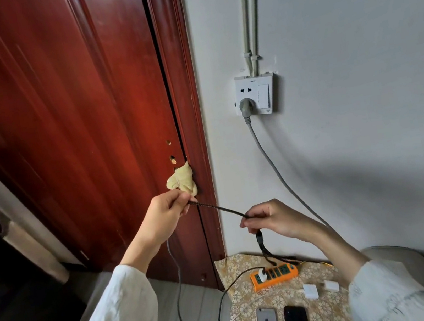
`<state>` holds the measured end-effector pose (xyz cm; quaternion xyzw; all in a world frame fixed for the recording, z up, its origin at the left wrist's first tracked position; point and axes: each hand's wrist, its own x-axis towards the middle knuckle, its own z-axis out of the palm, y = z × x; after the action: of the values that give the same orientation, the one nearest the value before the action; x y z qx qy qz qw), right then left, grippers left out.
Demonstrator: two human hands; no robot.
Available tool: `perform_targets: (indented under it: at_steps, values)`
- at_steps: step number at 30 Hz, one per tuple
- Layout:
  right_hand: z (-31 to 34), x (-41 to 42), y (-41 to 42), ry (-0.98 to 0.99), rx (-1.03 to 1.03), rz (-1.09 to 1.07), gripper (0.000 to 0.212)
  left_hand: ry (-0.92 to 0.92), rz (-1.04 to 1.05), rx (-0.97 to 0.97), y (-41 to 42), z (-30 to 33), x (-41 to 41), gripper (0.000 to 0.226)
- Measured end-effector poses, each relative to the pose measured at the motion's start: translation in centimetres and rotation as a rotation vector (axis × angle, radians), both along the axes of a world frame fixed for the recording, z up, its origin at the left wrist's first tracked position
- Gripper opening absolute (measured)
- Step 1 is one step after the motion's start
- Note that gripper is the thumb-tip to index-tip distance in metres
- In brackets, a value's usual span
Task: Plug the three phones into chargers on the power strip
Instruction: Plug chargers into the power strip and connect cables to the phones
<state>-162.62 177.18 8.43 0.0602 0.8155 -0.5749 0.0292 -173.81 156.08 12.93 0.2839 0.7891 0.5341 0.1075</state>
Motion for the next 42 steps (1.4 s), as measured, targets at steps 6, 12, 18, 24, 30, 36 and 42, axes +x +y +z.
perform_targets:
  at_steps: [6, 12, 18, 24, 30, 36, 42]
  values:
    - [-1.7, 0.1, 0.9, -0.154, 0.025, 0.039, 0.019, 0.037, 0.151, 0.074, -0.1, -1.0, -0.7, 0.031]
    - [-2.3, 0.4, 1.6, -0.073, 0.011, -0.063, 0.022, 0.015, 0.153, -0.055, -0.6, -1.8, -1.0, 0.03]
    - [-0.8, -1.0, -0.2, 0.13, 0.191, -0.09, 0.019, 0.126, -0.149, -0.235, 1.8, -1.8, 1.7, 0.021]
    - [-1.9, -0.9, 0.8, 0.125, 0.668, -0.199, 0.018, 0.166, -0.083, -0.129, 1.7, -1.7, 1.9, 0.021]
    - [-2.2, -1.1, 0.8, 0.049, 0.445, -0.489, 0.039, 0.07, -0.239, -0.155, 1.1, -2.7, 2.0, 0.02]
    - [-1.5, -1.9, 0.8, -0.002, -1.065, -0.627, 0.012, 0.019, -0.362, -0.264, 1.5, -4.8, 2.8, 0.023]
    - [-0.7, -1.5, 0.2, 0.043, -1.035, -0.593, 0.019, -0.022, -0.351, -0.385, 1.3, -5.9, 2.7, 0.019]
